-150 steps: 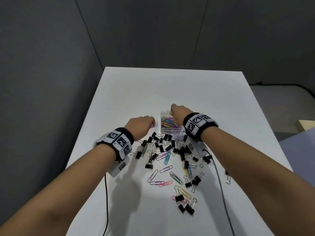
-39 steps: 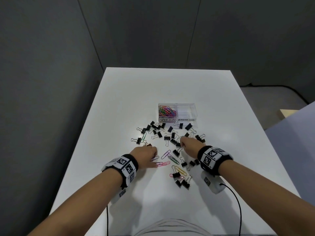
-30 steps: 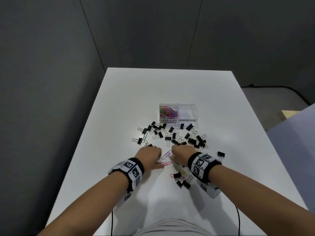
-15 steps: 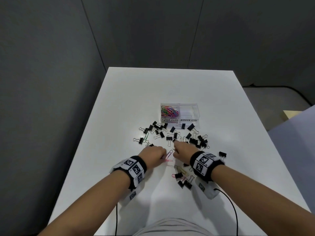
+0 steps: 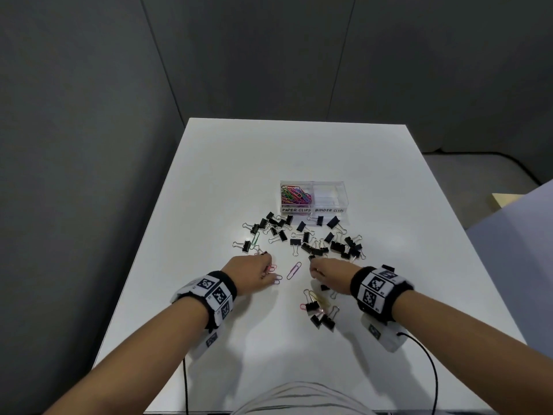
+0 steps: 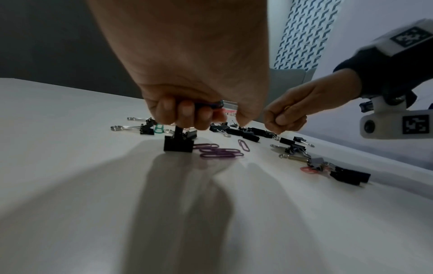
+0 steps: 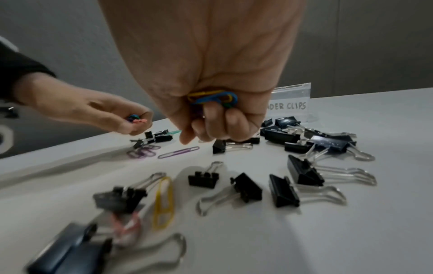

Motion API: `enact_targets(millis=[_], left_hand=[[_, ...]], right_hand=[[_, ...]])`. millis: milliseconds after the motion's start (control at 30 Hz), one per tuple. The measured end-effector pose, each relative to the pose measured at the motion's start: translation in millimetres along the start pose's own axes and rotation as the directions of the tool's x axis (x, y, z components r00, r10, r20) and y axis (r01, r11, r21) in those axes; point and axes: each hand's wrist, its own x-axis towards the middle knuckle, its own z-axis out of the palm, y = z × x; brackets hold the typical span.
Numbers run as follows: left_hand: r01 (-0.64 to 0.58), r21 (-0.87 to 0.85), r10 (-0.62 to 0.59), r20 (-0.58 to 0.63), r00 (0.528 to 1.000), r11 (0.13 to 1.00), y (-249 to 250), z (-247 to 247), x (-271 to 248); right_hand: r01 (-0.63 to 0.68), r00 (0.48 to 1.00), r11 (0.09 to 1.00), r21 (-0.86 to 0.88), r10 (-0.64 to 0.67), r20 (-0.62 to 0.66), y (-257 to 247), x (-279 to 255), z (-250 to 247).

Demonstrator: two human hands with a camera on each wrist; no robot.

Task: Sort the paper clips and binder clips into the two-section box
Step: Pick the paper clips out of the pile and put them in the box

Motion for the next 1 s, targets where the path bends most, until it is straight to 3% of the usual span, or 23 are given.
enact_targets(millis=[100, 233, 333, 667, 833, 1000], left_hand=[[-0.020, 0.075, 0.019, 0.017, 1.000, 0.997, 3.6, -2.7, 0.6], [-0.035, 0.015, 0.034, 0.037, 0.999, 0.999, 6.4, -4.1, 3.9], [-0.032, -0.005, 0.033, 0.051, 0.998, 0.999, 6.6, -2.7, 5.7], [-0.035, 0.084, 0.028, 0.075, 0.997, 0.996, 12.5, -0.4, 12.5], [-0.036, 0.141, 0.024, 0.085, 0.996, 0.989, 12.7, 2.0, 15.1], [-0.066, 0.175, 0.054, 0.069, 0.996, 0.982, 12.8, 6.0, 16.0]], right_hand=[[0.070, 0.997, 0.986, -0.153, -0.067, 0.026, -1.6, -3.7, 9.5], [0.138, 0.990, 0.944, -0.301, -0.118, 0.082, -5.0, -3.5, 21.6], [0.170, 0.985, 0.941, -0.293, -0.150, 0.088, -6.0, 1.0, 28.7], [0.190, 0.974, 0.932, -0.309, -0.218, -0.058, -2.7, -1.6, 20.1], [0.049, 0.983, 0.942, -0.333, -0.105, -0.151, 13.6, -3.0, -3.9], [0.078, 0.988, 0.938, -0.337, -0.117, -0.097, 11.4, -4.1, 11.7]])
